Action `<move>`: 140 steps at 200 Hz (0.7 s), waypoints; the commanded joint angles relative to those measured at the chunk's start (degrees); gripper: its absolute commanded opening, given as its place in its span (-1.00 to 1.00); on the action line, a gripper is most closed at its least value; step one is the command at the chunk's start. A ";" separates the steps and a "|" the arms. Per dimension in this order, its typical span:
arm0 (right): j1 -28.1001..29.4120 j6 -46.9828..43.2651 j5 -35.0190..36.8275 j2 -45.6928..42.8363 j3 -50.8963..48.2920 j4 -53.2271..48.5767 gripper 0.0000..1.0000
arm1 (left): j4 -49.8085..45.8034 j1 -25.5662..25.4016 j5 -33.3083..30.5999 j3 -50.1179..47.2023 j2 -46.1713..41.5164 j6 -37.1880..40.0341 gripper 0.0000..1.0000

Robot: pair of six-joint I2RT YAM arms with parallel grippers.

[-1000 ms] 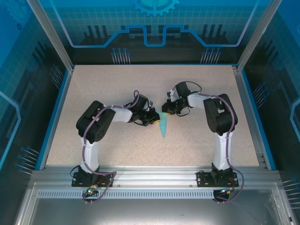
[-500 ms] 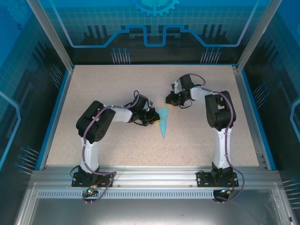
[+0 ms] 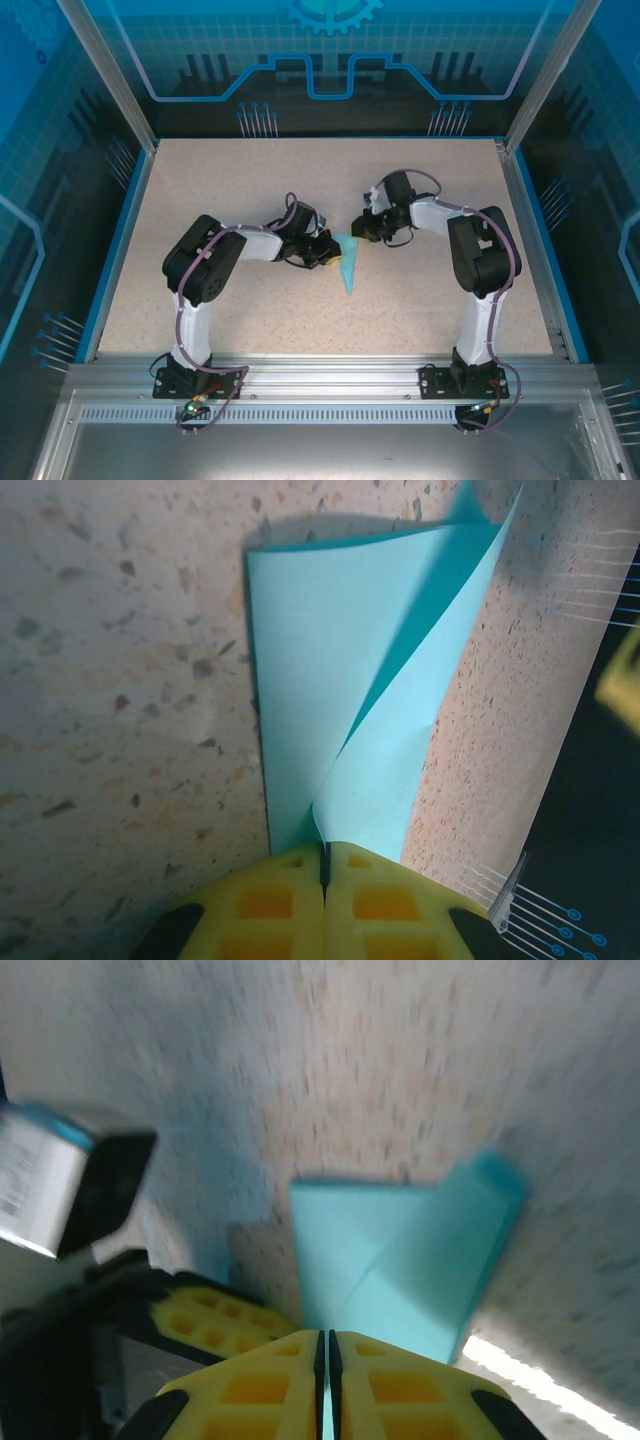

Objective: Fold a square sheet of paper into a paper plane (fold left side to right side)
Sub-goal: Fold the wing for the fifth time at the center of the table.

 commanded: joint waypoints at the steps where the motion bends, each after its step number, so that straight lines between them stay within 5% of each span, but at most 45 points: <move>1: 1.66 2.61 -2.20 1.42 -1.46 2.26 -0.76 | -7.21 0.63 -5.59 -2.04 3.37 0.01 -1.00; 73: 1.87 3.46 2.59 6.36 -1.37 -2.15 -0.76 | -7.57 0.66 -5.77 -2.47 0.34 1.33 -1.00; 140: 1.82 3.13 2.98 7.08 -1.78 -2.59 -0.76 | -13.89 0.63 -6.54 -4.04 -13.58 7.78 -0.61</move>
